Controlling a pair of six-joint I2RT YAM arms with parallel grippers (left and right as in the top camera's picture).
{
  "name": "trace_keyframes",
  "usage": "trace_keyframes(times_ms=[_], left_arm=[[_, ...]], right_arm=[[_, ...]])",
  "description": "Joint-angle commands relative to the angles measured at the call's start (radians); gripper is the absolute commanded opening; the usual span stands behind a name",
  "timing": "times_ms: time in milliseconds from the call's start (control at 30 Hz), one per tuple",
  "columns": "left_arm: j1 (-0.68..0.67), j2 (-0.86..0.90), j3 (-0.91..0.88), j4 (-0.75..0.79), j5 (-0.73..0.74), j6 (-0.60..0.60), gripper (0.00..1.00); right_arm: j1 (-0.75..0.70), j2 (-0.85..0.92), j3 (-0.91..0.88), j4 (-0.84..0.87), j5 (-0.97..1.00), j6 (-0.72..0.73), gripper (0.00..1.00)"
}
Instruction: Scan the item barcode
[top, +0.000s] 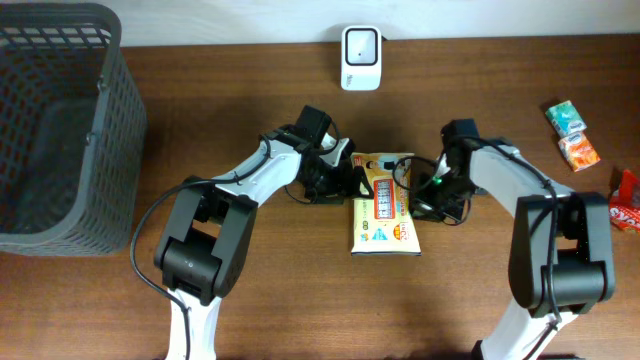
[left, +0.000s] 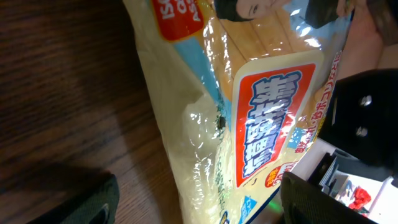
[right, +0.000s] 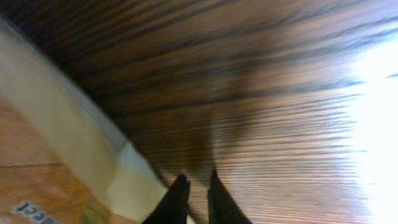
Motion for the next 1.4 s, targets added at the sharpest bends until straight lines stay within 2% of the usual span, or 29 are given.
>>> trace_keyframes(times_ms=[0, 33, 100, 300, 433, 567, 633, 667, 767, 900, 1033, 1100, 1167, 1233, 1367], left_arm=[[-0.006, 0.053, -0.032, -0.010, -0.127, -0.017, 0.82], [-0.010, 0.054, -0.032, -0.008, -0.128, -0.017, 0.87], [-0.015, 0.066, -0.032, 0.000, -0.128, -0.018, 0.88], [-0.016, 0.137, -0.032, 0.011, -0.109, -0.152, 0.87], [-0.016, 0.186, -0.032, 0.053, 0.002, -0.166, 0.88], [-0.016, 0.190, -0.032, 0.055, 0.002, -0.166, 0.85], [-0.016, 0.190, -0.032, 0.055, 0.002, -0.166, 0.68], [-0.016, 0.190, -0.032, 0.054, 0.002, -0.166, 0.47], [-0.016, 0.190, -0.032, 0.053, 0.008, -0.166, 0.20], [-0.015, 0.190, -0.032, 0.047, 0.027, -0.166, 0.15], [-0.015, 0.188, -0.026, 0.019, 0.027, -0.165, 0.10], [-0.015, 0.182, -0.005, -0.020, 0.026, -0.161, 0.00], [-0.014, 0.174, 0.033, -0.077, 0.017, -0.134, 0.00], [-0.013, 0.155, 0.112, -0.192, -0.065, -0.109, 0.00], [-0.015, 0.092, 0.313, -0.441, -0.419, -0.087, 0.00]], right_arm=[[0.026, -0.009, -0.015, 0.019, -0.081, 0.034, 0.07], [0.031, -0.009, -0.015, 0.025, -0.108, 0.033, 0.05], [0.032, -0.009, -0.015, 0.032, -0.134, 0.034, 0.04], [0.032, -0.009, -0.015, 0.044, -0.218, 0.021, 0.04], [0.032, -0.009, -0.015, 0.077, -0.311, 0.010, 0.04], [0.032, -0.009, -0.015, 0.085, -0.325, 0.011, 0.04], [0.032, -0.009, -0.015, 0.085, -0.324, 0.010, 0.04], [0.032, -0.009, -0.015, 0.087, -0.322, 0.010, 0.04], [0.029, -0.009, -0.014, 0.084, -0.282, 0.010, 0.04], [0.005, -0.009, -0.005, 0.046, -0.212, -0.003, 0.05], [-0.016, -0.009, 0.032, -0.060, -0.056, -0.009, 0.06], [-0.023, -0.009, 0.055, -0.106, 0.021, -0.018, 0.09], [-0.029, -0.009, 0.067, -0.119, 0.040, -0.028, 0.13], [-0.029, -0.009, 0.066, -0.107, 0.042, -0.027, 0.16], [-0.029, -0.009, 0.066, -0.077, 0.055, -0.026, 0.24]])
